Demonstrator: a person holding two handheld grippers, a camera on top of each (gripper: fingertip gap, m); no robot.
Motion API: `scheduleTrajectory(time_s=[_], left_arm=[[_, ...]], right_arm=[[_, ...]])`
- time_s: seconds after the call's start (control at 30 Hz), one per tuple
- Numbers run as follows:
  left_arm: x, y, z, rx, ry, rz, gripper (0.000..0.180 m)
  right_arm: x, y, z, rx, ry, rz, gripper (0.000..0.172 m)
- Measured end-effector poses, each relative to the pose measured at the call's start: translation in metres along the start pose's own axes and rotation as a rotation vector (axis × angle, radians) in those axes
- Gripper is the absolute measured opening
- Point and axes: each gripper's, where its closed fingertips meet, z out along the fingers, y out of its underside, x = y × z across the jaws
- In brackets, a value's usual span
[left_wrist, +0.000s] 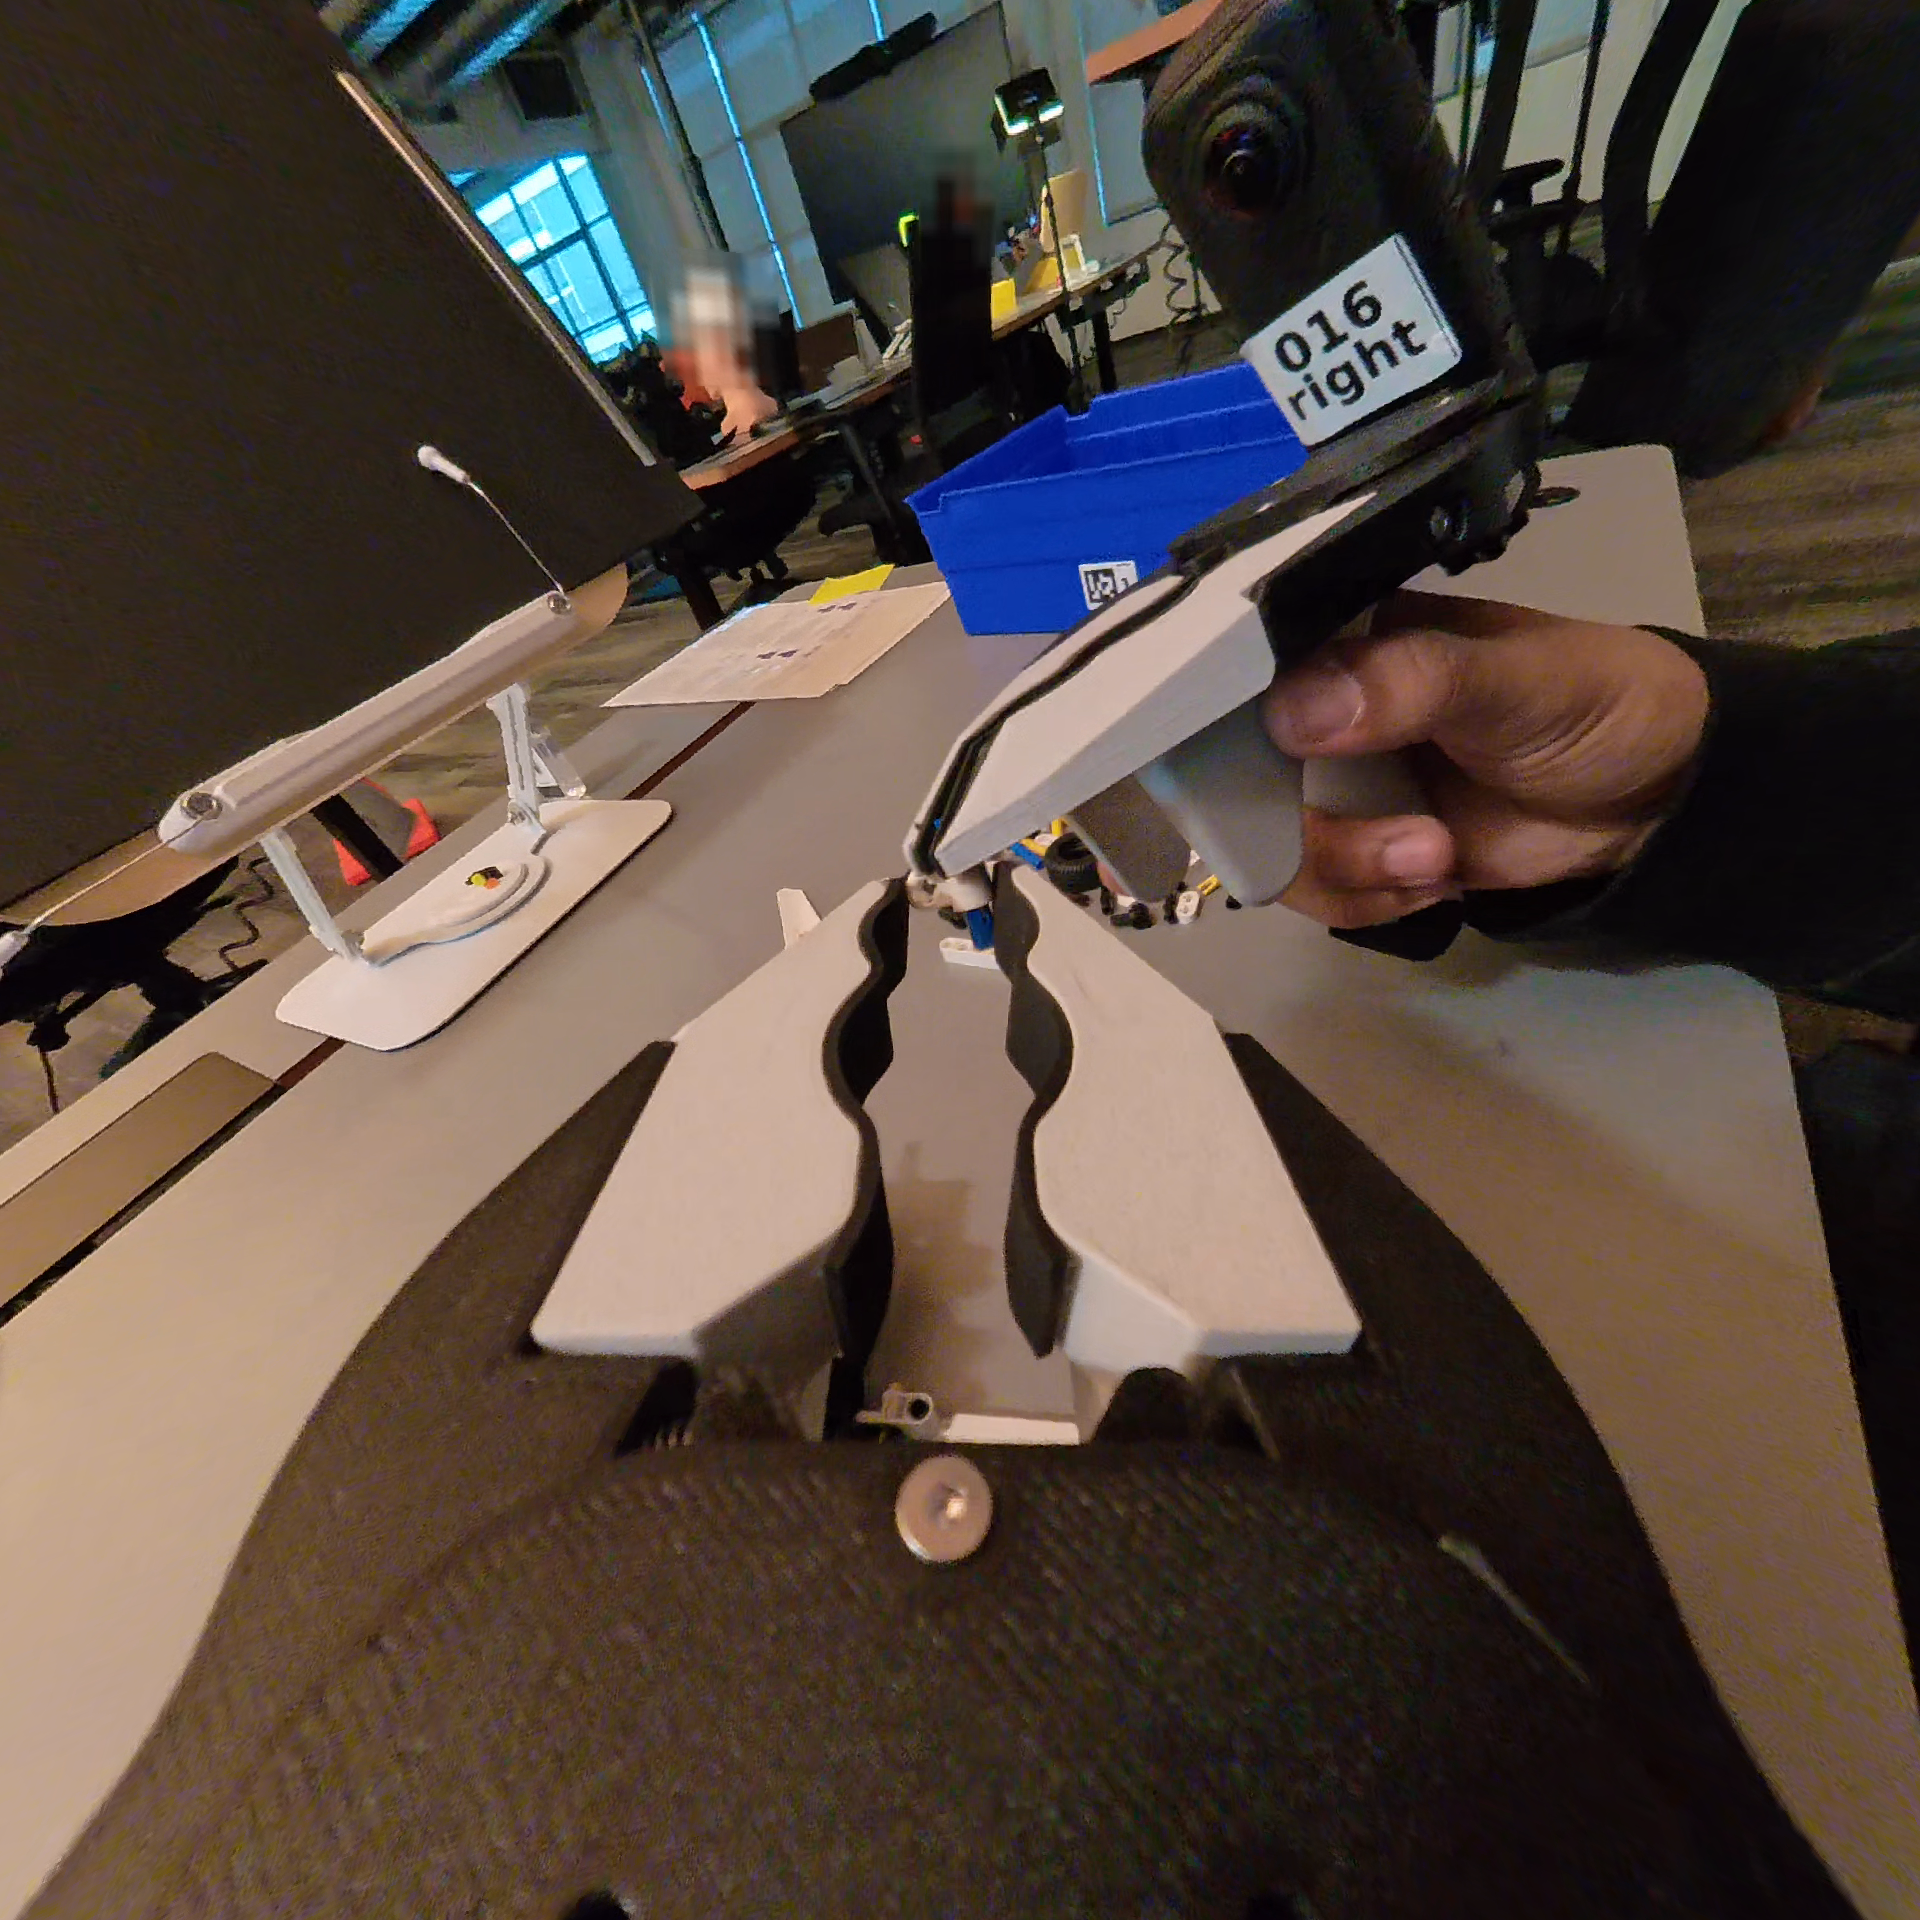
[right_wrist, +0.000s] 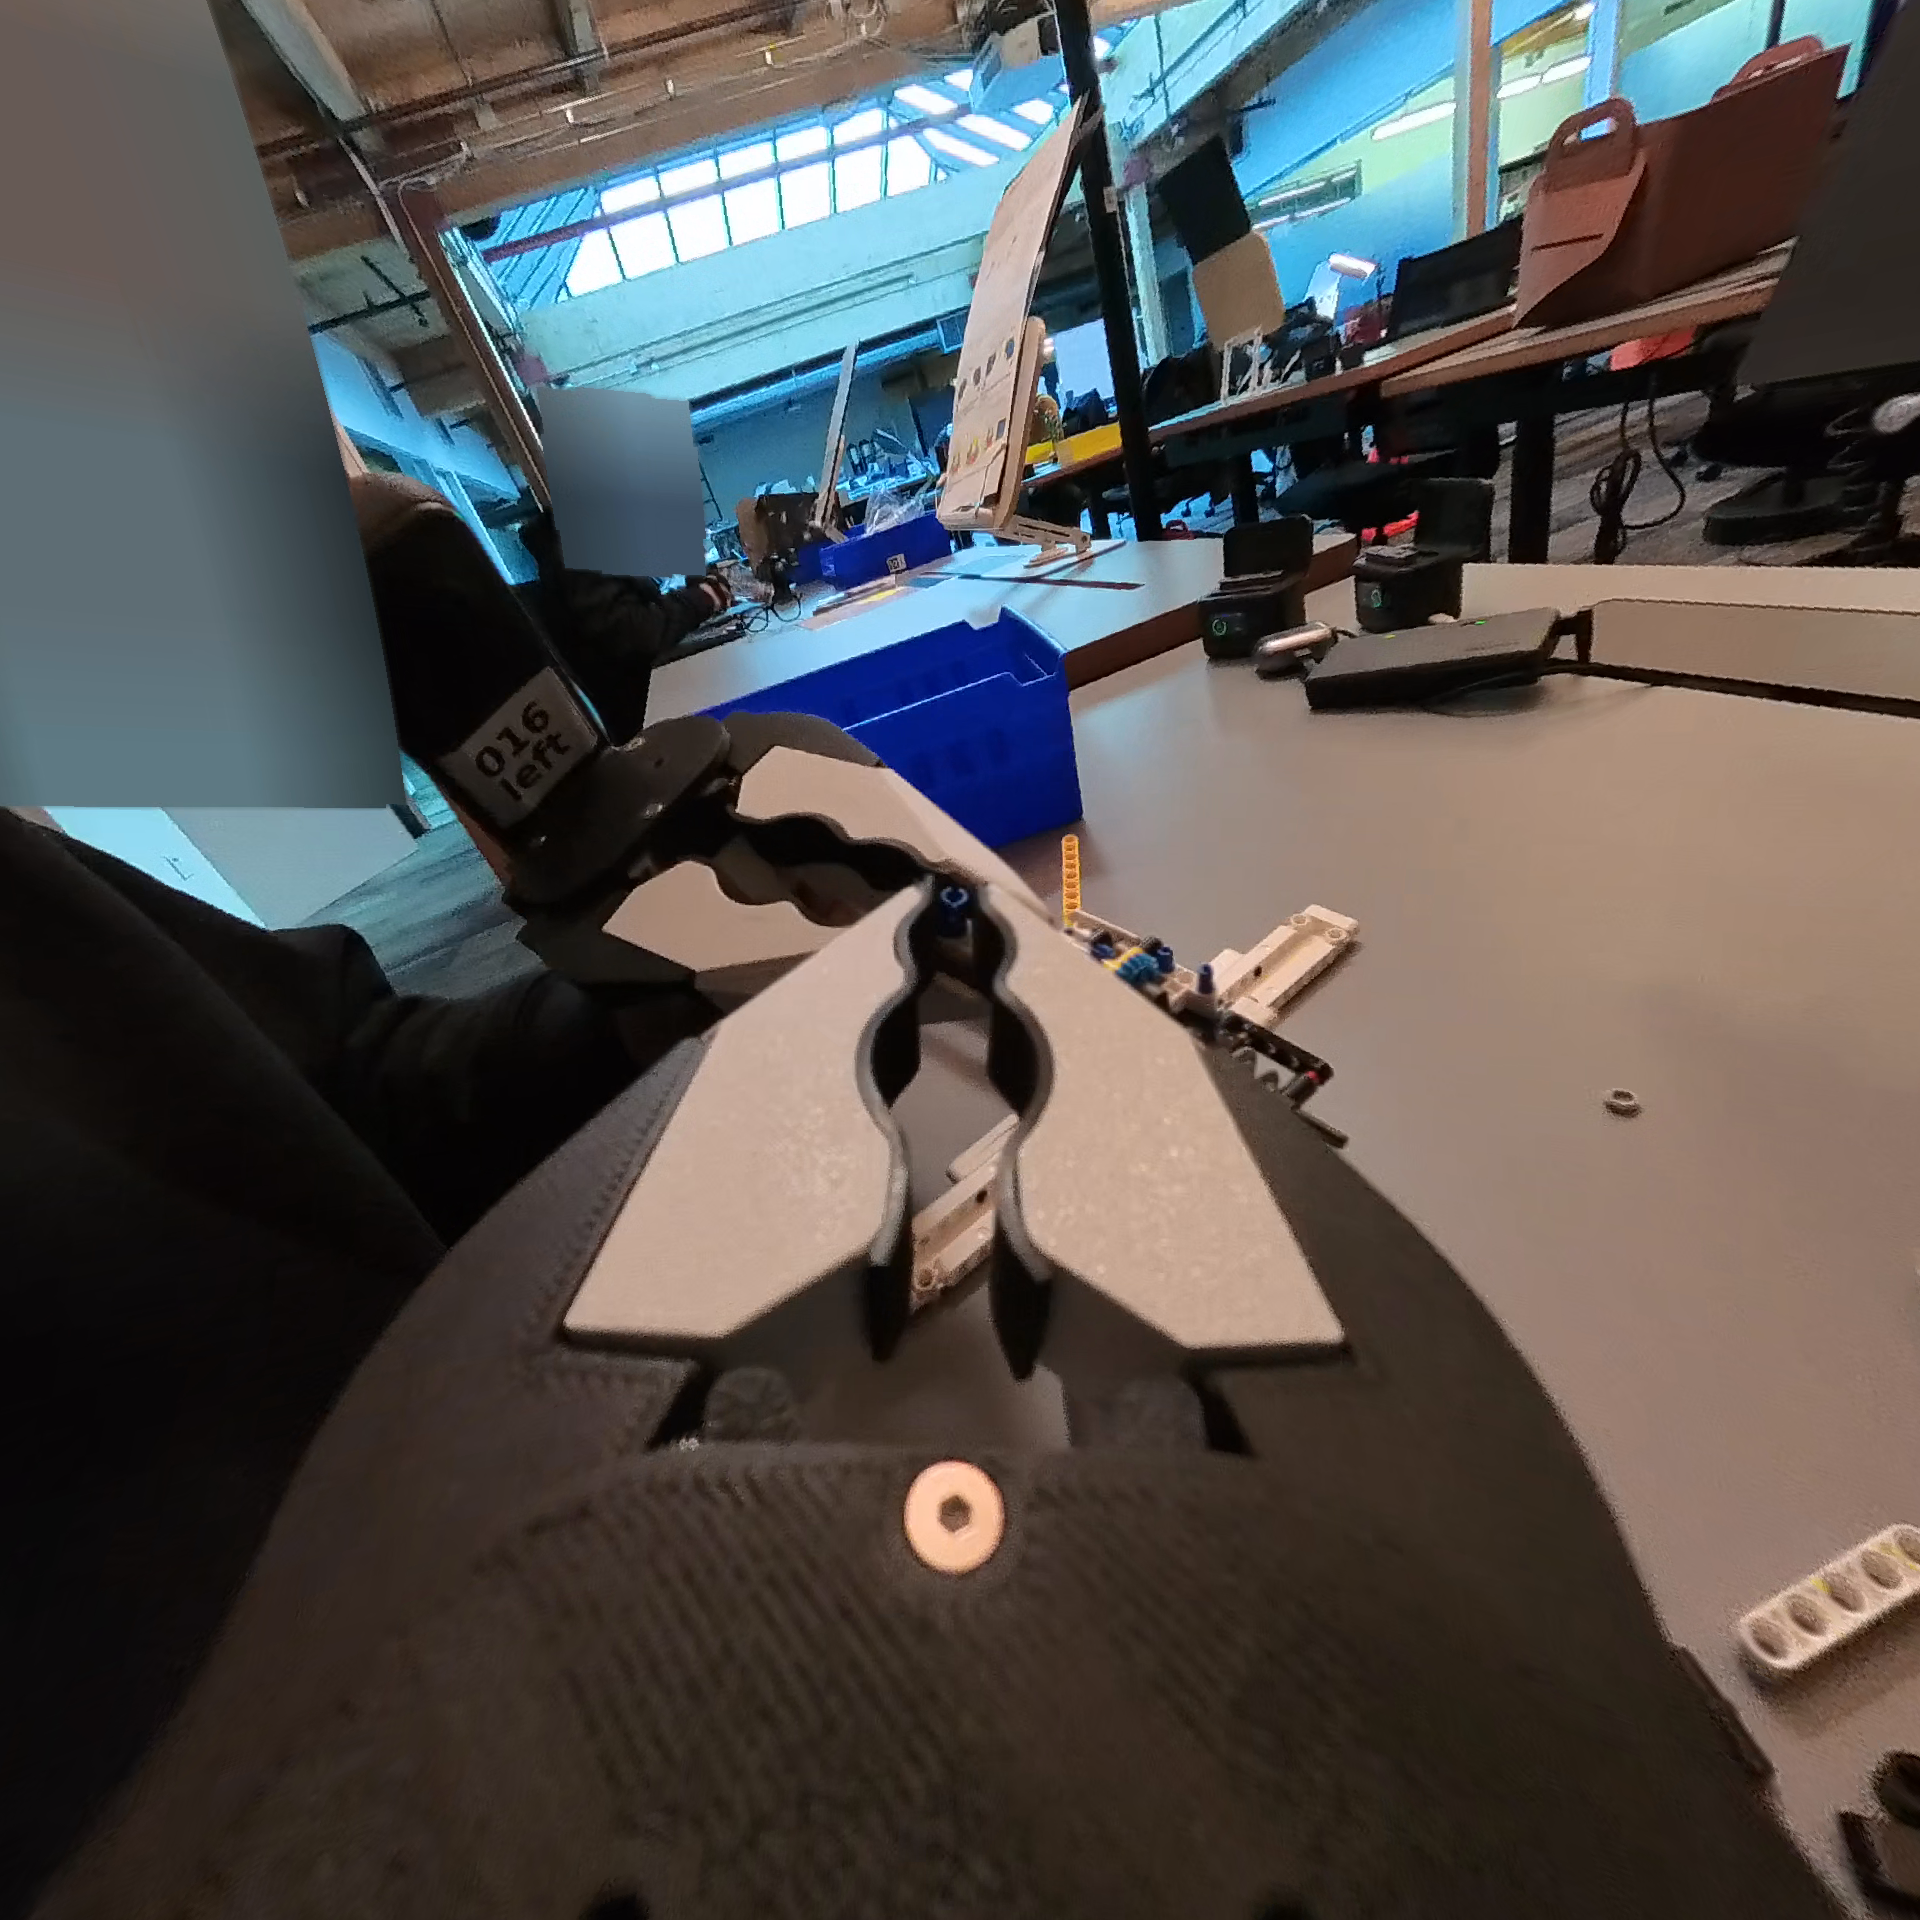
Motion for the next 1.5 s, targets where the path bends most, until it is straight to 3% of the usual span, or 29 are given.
scheduleTrajectory(time_s=[0.27, 0.37, 0.5, 1.0, 1.2, 1.27, 1.33, 1.37, 1.43, 1.5], left_arm=[[0.001, -0.012, -0.003, 0.103, -0.014, -0.037, 0.014], [0.004, -0.015, -0.003, 0.134, 0.021, -0.124, 0.025], [-0.003, -0.022, -0.009, 0.201, 0.011, -0.184, 0.014], [0.0, -0.026, -0.014, 0.253, 0.102, -0.294, 0.014], [0.001, -0.039, -0.017, 0.385, 0.027, -0.494, 0.012], [0.003, -0.044, -0.021, 0.414, 0.027, -0.507, 0.0], [0.008, -0.036, -0.023, 0.392, 0.015, -0.514, 0.0], [0.012, -0.031, -0.02, 0.379, 0.036, -0.536, 0.0], [0.015, -0.029, -0.015, 0.39, 0.093, -0.605, 0.0], [0.013, -0.028, -0.012, 0.386, 0.111, -0.626, 0.0]], right_arm=[[-0.006, -0.007, -0.002, 0.04, -0.04, 0.032, 0.003], [-0.011, -0.015, -0.001, 0.121, -0.082, 0.098, 0.002], [-0.012, -0.018, 0.0, 0.178, -0.122, 0.173, 0.002], [-0.017, -0.025, -0.002, 0.272, -0.22, 0.256, 0.002], [-0.017, -0.038, -0.005, 0.386, -0.166, 0.285, 0.001], [-0.011, -0.044, -0.008, 0.435, -0.135, 0.32, 0.0], [0.022, -0.075, -0.052, 0.697, -0.079, 0.445, 0.0], [0.035, -0.087, -0.074, 0.739, -0.071, 0.447, 0.0], [0.04, -0.083, -0.075, 0.593, 0.085, 0.271, 0.001], [0.022, -0.081, -0.066, 0.547, 0.084, 0.209, 0.001]])
